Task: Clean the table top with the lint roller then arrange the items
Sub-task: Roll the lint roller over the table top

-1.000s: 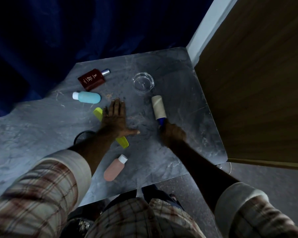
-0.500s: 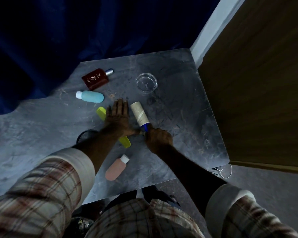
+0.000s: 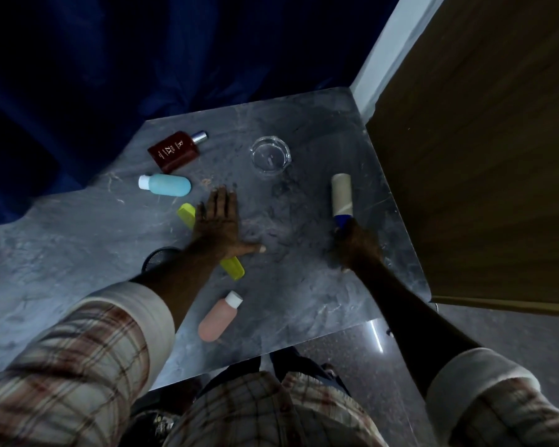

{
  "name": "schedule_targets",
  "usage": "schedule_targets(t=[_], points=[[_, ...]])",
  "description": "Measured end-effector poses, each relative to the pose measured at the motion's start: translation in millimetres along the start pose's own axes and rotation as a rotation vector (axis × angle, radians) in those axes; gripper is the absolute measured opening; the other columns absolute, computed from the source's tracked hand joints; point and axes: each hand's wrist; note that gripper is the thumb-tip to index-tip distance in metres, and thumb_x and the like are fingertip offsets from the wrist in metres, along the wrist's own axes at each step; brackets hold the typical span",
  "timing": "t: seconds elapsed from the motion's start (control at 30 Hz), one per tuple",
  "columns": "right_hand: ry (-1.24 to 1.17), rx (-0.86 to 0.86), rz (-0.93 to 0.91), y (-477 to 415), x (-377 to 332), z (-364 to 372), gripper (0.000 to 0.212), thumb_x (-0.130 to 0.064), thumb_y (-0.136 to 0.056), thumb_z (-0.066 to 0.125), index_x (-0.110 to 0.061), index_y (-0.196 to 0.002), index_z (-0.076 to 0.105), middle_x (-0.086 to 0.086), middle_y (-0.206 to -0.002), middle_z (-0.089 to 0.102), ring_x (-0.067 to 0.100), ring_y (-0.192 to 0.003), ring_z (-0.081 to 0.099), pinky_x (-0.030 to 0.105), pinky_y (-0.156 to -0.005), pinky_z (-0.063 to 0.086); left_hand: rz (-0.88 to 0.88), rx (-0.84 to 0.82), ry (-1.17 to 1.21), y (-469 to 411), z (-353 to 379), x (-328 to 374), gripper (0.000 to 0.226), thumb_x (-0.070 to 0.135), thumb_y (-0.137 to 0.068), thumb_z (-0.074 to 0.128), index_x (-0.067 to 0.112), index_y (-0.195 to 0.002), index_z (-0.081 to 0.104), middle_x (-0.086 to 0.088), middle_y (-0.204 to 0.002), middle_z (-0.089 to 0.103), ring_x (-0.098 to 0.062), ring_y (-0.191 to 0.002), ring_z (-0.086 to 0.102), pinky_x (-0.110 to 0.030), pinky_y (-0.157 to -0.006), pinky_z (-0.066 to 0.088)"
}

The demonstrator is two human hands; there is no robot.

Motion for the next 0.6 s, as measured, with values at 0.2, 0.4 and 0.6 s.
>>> schedule_targets(t=[0.2,0.4,0.6], points=[[-0.146,0.041,0.200,-11.1,39.0,-18.6,0.039,-0.044,-0.104,0.052,-0.017,-0.133,0.055,-0.003,-0.080,0.055,0.009,-0.063,0.057,0.023,-0.052,0.041,-0.004,-0.004,-0.011,-1.6,1.5,-0.1,0.159,0.100,-0.056,0.060,0.012,-0.166,-0.015,-0.014,-0.176,-0.014,-0.034,-0.164,-0.010,-0.059,-0.131,0.002],[-0.183,0.023,0.235,-14.3,60.0,-29.4,0.041,-0.041,-0.106,0.049,-0.014,-0.137,0.053,0.016,-0.116,0.067,0.031,-0.096,0.069,0.047,-0.085,0.060,0.002,0.014,-0.016,-5.2,5.8,-3.9,0.160,0.104,-0.054,0.055,0.013,-0.165,-0.015,-0.013,-0.176,-0.013,-0.034,-0.164,-0.009,-0.060,-0.131,0.004],[-0.094,0.017,0.155,-9.9,39.4,-23.4,0.042,-0.042,-0.105,0.051,-0.015,-0.137,0.054,0.015,-0.114,0.068,0.033,-0.099,0.070,0.050,-0.092,0.059,-0.003,0.006,-0.014,-6.0,6.9,-4.2,0.161,0.104,-0.052,0.053,0.014,-0.165,-0.018,-0.012,-0.176,-0.016,-0.034,-0.164,-0.011,-0.059,-0.131,0.003]])
Point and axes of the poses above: each hand's wrist, its own y-axis away from the middle knuckle, its own z-axis out of the palm, x = y × z
